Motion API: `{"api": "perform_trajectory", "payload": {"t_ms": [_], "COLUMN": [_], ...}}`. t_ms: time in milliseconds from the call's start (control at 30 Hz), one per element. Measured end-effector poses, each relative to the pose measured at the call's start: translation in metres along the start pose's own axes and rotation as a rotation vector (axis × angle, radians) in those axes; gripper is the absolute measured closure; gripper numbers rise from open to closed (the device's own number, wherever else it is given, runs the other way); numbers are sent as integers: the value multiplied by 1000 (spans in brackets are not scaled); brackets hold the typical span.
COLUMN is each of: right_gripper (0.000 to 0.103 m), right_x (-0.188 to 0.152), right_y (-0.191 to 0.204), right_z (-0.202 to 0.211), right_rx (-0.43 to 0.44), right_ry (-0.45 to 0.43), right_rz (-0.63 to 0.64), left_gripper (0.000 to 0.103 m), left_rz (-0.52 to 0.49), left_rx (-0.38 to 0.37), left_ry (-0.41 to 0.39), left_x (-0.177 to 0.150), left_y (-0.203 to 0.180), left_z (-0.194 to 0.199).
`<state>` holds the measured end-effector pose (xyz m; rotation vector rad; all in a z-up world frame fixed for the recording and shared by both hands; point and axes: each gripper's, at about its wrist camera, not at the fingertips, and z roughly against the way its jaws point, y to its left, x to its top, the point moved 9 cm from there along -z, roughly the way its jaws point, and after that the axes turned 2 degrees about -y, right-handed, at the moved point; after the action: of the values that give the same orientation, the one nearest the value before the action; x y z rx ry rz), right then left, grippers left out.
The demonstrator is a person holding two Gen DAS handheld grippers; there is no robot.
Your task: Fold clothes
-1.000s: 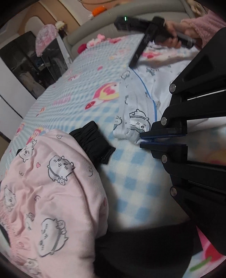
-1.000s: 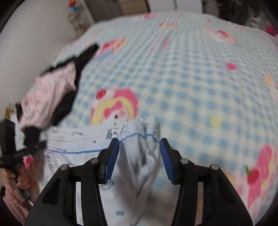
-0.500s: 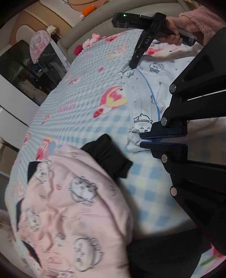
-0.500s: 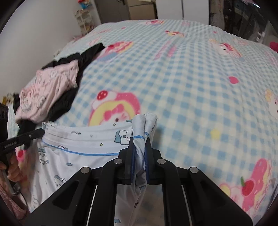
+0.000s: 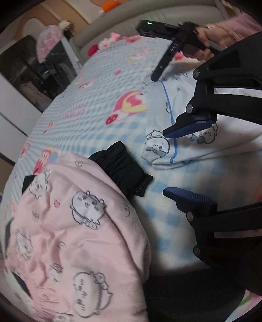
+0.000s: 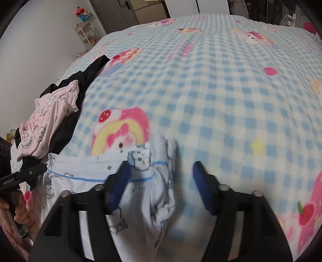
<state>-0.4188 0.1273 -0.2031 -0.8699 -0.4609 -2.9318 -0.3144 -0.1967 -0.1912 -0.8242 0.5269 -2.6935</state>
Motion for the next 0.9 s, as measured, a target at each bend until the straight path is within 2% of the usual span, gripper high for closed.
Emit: {"api": "perform_trajectory", "payload": {"t_ms": [33, 67, 100, 133, 167, 200, 300, 533, 633, 667, 733, 800, 833, 867, 900], "right_gripper": [34, 39, 46, 72, 86, 92, 94, 94, 94, 94, 94, 89, 82, 77, 77], "right_x": [-3, -5, -8, -8, -8, -7, -3, 7, 7, 8, 1, -9, -19, -28, -36], "right_y": [2, 3, 5, 7, 10, 12, 13, -17, -52, -65, -96, -126, -141, -153, -165], "right_z": [-9, -15, -21, -17, -12, -8, 31, 138, 158, 162, 153, 136, 119, 104, 90], "right_rx": [15, 23, 30, 45, 61, 76, 105, 45, -19, -43, -99, -137, -162, -206, -250], "right_ry": [39, 57, 75, 63, 51, 40, -38, -191, -202, -204, -169, -118, -71, -34, 3], "right_rz": [5, 9, 13, 9, 4, -1, -9, -17, -60, -77, -134, -194, -232, -251, -270], "left_gripper": [53, 59, 70, 74, 81, 83, 97, 97, 96, 96, 96, 93, 89, 80, 78], "left_rz": [-11, -9, -20, -30, -40, -51, -82, -155, -186, -196, -216, -265, -290, -306, -277], "left_rx": [35, 51, 35, 18, 2, -15, -65, -181, -228, -229, -224, -151, -115, -84, -91], "left_ry": [10, 25, 23, 21, 19, 18, 12, 0, -3, 17, 58, 123, 156, 186, 201], "left_x": [-2, -4, -1, 1, 4, 6, 13, 29, 35, 35, 34, 24, 19, 14, 15], "left_y": [1, 1, -8, -17, -26, -34, -61, -123, -150, -162, -184, -189, -191, -192, -187], "left_z": [-6, -12, -11, -11, -10, -10, -8, -3, -3, -19, -51, -87, -105, -121, -122]}}
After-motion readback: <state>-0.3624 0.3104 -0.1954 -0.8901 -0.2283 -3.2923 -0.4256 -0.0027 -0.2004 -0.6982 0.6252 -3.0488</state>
